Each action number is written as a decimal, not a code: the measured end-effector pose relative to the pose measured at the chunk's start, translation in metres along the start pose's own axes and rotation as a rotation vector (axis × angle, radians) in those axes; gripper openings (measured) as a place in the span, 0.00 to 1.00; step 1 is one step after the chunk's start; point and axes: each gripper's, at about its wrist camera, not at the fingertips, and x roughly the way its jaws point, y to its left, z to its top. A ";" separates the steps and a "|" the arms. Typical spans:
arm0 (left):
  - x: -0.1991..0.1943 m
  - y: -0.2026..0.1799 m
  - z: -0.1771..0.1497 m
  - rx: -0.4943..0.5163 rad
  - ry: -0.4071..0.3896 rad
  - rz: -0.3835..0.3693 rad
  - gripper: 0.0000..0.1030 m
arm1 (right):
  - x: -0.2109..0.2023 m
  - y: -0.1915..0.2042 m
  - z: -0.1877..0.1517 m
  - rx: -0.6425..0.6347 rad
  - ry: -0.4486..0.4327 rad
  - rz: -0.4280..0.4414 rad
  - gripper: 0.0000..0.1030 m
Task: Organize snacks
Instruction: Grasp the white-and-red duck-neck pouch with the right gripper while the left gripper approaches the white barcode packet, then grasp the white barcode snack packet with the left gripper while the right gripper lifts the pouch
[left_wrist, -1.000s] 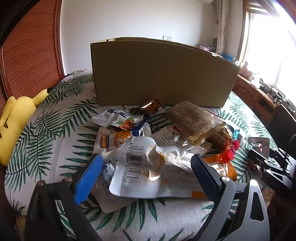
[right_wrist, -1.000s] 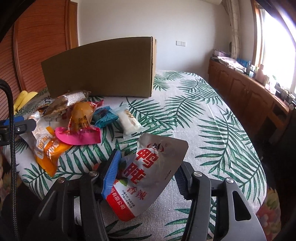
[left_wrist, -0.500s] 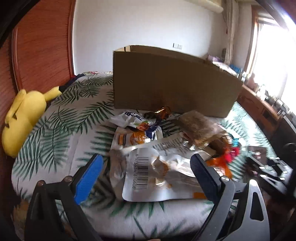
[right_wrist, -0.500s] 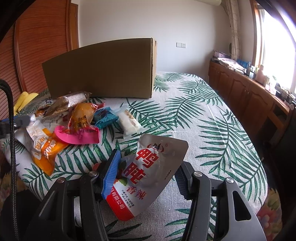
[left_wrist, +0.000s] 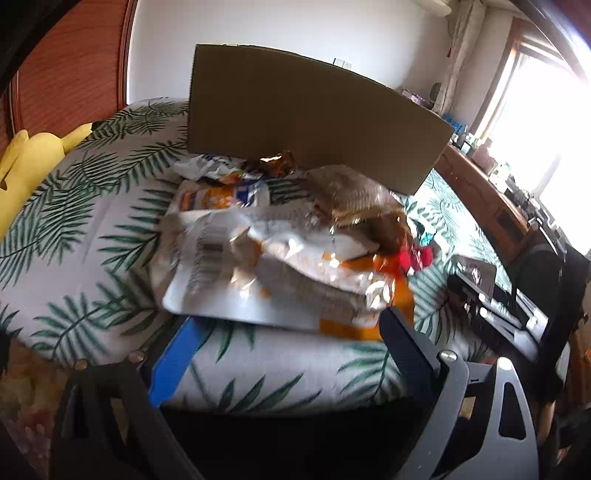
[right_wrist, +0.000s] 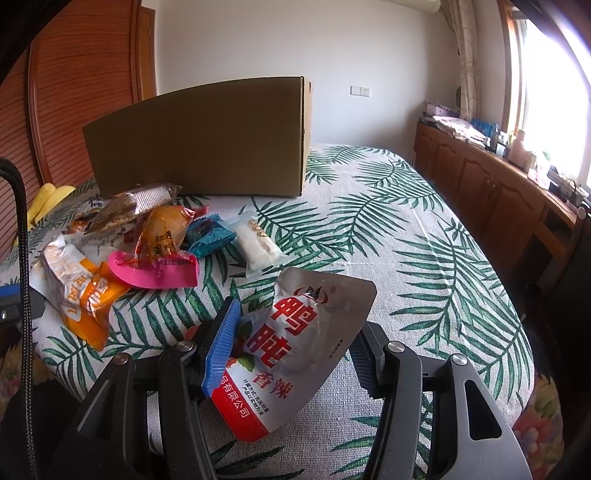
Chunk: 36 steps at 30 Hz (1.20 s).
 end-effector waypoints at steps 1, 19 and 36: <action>0.005 -0.001 0.004 -0.007 0.009 0.002 0.93 | 0.000 0.000 0.000 0.000 0.000 0.000 0.55; 0.016 0.021 0.023 -0.116 -0.058 -0.020 0.44 | 0.000 0.000 0.000 -0.001 -0.002 0.001 0.55; -0.031 0.032 0.022 -0.086 -0.199 -0.136 0.19 | -0.001 -0.002 0.006 -0.014 -0.001 0.045 0.19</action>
